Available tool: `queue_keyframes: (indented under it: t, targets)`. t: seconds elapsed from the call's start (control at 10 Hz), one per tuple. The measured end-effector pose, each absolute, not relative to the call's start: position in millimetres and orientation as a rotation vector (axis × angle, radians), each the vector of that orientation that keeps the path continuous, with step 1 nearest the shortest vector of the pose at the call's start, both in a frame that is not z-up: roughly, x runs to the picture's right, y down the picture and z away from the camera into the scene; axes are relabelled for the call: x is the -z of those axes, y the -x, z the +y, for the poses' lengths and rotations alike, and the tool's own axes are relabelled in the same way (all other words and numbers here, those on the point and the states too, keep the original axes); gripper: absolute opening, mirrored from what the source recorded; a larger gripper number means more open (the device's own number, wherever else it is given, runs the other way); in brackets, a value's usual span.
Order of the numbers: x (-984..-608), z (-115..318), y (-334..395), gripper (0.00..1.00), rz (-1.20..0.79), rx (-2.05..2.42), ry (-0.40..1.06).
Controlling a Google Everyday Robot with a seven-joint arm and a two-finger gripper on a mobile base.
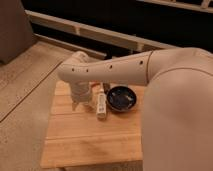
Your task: Pick up the ceramic cup
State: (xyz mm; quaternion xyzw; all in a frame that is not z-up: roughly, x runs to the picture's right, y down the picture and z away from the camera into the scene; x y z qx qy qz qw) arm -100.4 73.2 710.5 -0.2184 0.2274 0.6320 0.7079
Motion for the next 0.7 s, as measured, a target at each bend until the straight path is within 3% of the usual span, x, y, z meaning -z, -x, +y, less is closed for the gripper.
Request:
queue_keyframes:
  t: [0.3, 0.7]
  targets:
    - [-720, 32, 115, 0.65, 0.382, -1.306, 0.430]
    - [-757, 21, 117, 0.65, 0.286, -1.229, 0.544]
